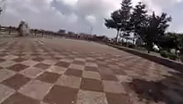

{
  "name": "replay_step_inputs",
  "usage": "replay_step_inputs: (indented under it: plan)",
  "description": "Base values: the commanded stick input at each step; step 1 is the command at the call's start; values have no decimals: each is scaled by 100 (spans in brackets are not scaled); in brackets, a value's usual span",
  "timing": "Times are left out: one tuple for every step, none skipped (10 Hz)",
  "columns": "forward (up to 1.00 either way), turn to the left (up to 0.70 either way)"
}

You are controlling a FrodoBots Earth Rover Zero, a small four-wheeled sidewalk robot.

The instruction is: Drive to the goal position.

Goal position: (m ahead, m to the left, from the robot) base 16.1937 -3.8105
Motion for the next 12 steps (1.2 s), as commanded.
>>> replay_step_inputs:
  plan:
    - [70,0]
    - [70,0]
    - [70,0]
    - [70,-3]
    - [70,-11]
    - [70,-22]
    - [70,-34]
    - [70,-35]
    - [70,0]
    - [70,0]
    - [70,0]
    - [70,0]
